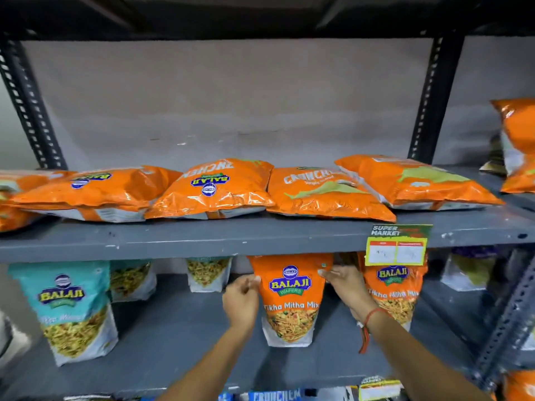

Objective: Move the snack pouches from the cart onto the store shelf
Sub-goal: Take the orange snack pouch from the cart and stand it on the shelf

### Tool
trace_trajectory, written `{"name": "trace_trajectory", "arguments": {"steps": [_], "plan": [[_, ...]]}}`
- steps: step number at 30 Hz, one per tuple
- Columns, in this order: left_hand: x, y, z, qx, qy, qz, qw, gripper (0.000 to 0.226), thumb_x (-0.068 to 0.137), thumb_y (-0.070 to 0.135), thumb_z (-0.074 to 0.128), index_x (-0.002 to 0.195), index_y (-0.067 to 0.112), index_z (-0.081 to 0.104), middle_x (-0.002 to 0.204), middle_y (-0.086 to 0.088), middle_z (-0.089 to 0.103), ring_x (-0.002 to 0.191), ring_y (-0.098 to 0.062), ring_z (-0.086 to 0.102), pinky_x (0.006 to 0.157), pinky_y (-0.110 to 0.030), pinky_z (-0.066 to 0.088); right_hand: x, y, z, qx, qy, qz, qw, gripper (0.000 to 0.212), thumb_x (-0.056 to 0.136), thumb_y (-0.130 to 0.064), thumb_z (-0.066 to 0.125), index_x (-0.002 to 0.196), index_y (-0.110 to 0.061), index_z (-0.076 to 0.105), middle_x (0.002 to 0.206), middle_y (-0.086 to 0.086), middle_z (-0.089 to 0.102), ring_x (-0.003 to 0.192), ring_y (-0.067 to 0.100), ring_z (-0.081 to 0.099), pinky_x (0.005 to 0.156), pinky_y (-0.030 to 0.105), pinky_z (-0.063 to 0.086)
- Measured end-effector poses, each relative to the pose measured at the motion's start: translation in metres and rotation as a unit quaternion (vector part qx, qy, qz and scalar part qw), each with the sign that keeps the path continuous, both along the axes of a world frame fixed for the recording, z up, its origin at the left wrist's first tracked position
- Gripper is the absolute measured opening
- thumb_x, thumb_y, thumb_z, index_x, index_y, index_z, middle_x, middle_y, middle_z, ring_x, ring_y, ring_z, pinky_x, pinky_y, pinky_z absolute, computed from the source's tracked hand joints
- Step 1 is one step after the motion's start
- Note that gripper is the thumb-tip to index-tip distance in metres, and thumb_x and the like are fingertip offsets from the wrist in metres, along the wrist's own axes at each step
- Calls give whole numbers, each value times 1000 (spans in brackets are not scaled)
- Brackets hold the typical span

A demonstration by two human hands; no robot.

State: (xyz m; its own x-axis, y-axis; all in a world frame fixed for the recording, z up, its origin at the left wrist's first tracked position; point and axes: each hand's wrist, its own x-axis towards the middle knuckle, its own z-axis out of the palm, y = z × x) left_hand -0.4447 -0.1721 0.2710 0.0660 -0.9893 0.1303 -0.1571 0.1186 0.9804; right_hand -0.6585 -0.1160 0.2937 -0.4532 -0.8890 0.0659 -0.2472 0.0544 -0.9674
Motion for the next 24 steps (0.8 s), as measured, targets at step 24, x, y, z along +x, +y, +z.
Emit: {"name": "trace_trajectory", "arguments": {"steps": [24], "plan": [[203, 41, 53, -51, 148, 95, 983, 22, 85, 6, 66, 106, 1, 68, 98, -15, 69, 86, -18, 61, 85, -35, 49, 219, -5, 42, -162, -201, 12, 966, 25, 86, -18, 66, 109, -22, 58, 106, 6, 64, 94, 14, 58, 86, 32, 44]]}}
